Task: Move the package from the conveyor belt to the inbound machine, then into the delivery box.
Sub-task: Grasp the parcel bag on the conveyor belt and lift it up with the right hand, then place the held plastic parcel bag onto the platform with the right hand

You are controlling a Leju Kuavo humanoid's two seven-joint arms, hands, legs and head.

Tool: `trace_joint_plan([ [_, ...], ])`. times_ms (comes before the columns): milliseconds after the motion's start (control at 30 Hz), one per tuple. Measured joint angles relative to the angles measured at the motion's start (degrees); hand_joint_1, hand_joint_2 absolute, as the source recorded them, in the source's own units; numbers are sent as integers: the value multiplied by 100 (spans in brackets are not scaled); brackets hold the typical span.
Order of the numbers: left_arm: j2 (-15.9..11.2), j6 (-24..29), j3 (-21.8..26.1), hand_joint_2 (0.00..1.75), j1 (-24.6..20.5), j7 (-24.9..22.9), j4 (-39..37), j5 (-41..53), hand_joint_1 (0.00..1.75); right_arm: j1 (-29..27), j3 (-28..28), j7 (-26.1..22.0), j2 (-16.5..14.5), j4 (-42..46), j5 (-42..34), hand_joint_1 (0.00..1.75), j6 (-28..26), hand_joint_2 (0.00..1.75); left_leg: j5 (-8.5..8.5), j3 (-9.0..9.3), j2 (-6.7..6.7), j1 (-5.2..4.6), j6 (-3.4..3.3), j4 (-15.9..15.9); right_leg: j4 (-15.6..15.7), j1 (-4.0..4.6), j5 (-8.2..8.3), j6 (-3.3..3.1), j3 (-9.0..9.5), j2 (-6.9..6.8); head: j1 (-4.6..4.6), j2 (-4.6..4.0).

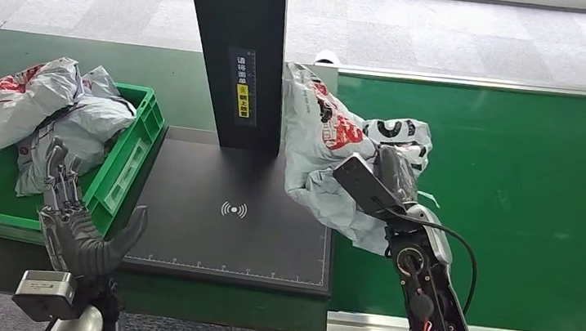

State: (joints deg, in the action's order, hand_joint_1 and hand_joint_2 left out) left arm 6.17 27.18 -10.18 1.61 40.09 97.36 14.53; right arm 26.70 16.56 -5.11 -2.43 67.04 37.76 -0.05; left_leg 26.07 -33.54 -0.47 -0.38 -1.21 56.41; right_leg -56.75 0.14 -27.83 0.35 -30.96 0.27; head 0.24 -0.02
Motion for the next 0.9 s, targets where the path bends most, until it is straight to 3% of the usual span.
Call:
trace_joint_plan([
  [167, -45, 44, 42, 175, -54, 0, 95, -3, 0, 0, 289, -50, -17, 186, -119, 175, -3, 175, 0, -1, -3, -4, 0, 1, 0, -4, 1, 1, 4, -3, 1, 0],
  [267, -69, 32, 47, 175, -141, -3, 86, -61, 0, 17, 443, -198, -66, 187, -568, 175, 551, 175, 0, -3, -3, -4, 0, 1, 0, -5, 2, 2, 3, -3, 2, 0],
  [400, -89, -70, 101, 175, -484, -88, -68, -282, 0, 178, 890, -337, -415, -235, -1305, 175, 1237, 175, -2, -2, -2, 1, 3, 1, -2, 5, 5, -4, 0, -2, -1, 0],
  [567, -94, -133, 205, 175, -767, -240, -201, -408, 0, 398, 1460, -217, -930, -968, -1592, 175, 1228, 175, -5, 0, 1, 12, 10, 0, -8, 11, 4, -9, -4, -2, -1, 0],
  [700, -95, -134, 266, 175, -877, -298, -274, -416, 0, 521, 1691, -179, -1108, -1403, -1753, 175, 1201, 175, -5, -2, 1, 11, 10, 0, -8, 9, 2, -10, -4, -2, 2, 0],
  [733, -95, -135, 282, 175, -896, -308, -292, -415, 0, 554, 1716, -181, -1125, -1491, -1782, 166, 1207, 175, -5, -3, 1, 10, 10, 0, -8, 8, 1, -11, -3, -2, 2, 0],
  [833, -93, -137, 312, 175, -938, -319, -332, -403, 0, 633, 1775, -185, -1154, -1685, -1808, 35, 1215, 175, -5, -3, 1, 5, 10, 0, -7, 5, 2, -10, -3, -2, 2, 0],
  [867, -93, -137, 320, 175, -945, -319, -342, -390, 0, 651, 1788, -180, -1164, -1740, -1800, 0, 1194, 175, -5, -3, 1, 4, 10, 0, -6, 4, 3, -9, -3, -2, 2, 0],
  [900, -93, -136, 328, 175, -949, -319, -353, -374, 0, 669, 1796, -169, -1175, -1795, -1787, 0, 1153, 175, -5, -3, 1, 4, 10, 1, -6, 3, 3, -9, -3, -2, 2, 0],
])
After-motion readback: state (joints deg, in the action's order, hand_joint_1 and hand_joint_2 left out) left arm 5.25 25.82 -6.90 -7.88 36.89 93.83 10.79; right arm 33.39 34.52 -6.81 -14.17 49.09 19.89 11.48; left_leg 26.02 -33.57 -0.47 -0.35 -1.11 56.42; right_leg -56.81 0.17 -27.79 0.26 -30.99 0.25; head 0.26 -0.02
